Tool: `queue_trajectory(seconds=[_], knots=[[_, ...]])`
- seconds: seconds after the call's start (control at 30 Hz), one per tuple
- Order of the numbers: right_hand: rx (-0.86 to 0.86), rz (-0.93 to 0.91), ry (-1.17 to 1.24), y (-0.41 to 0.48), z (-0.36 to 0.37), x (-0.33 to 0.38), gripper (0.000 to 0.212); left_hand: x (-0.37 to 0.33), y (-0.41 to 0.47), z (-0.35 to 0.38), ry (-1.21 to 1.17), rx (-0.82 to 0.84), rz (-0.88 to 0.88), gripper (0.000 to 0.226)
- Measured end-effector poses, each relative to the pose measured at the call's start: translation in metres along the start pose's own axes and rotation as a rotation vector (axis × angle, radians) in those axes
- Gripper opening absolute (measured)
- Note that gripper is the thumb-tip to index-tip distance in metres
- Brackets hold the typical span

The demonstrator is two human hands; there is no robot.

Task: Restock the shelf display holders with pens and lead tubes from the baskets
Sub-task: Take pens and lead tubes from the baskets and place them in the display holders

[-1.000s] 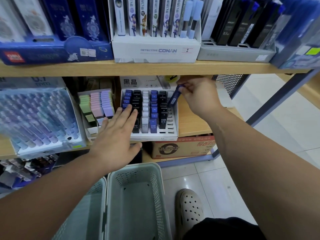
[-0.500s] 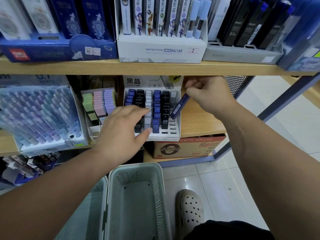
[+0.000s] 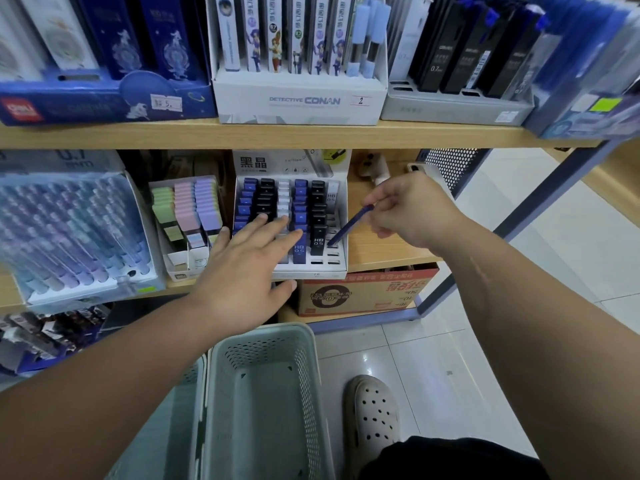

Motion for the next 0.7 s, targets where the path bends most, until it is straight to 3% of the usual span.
queue_trajectory(seconds=[0.2,0.33,0.5,0.7], knots=[[-0.166,-0.156,-0.160,0.008,-0.013,0.007,0.003,0.001,0.001,0.003,-0.016,0.024,0.007,0.078],[-0.258,-0.195,-0.183,0.020,-0.009,0.012,0.011,0.004,0.000,-0.001,-0.018,-0.019,0.025,0.075],[-0.230,-0.255,-0.373,0.035,0.007,0.022,0.021,0.013,0.002,0.003,0.012,0.003,0.003,0.074],[-0.202,-0.300,-0.414,0.037,0.020,0.027,0.022,0.018,0.003,0.006,0.000,0.022,0.015,0.078]])
Point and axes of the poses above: each hand's wrist, its own y-axis towards the middle knuckle, its own z-axis out of the palm, x = y × z, the point moved 9 cm from there along y, towards the middle knuckle, and after that the axes turned 10 degrees about -z, right-handed, at the moved point
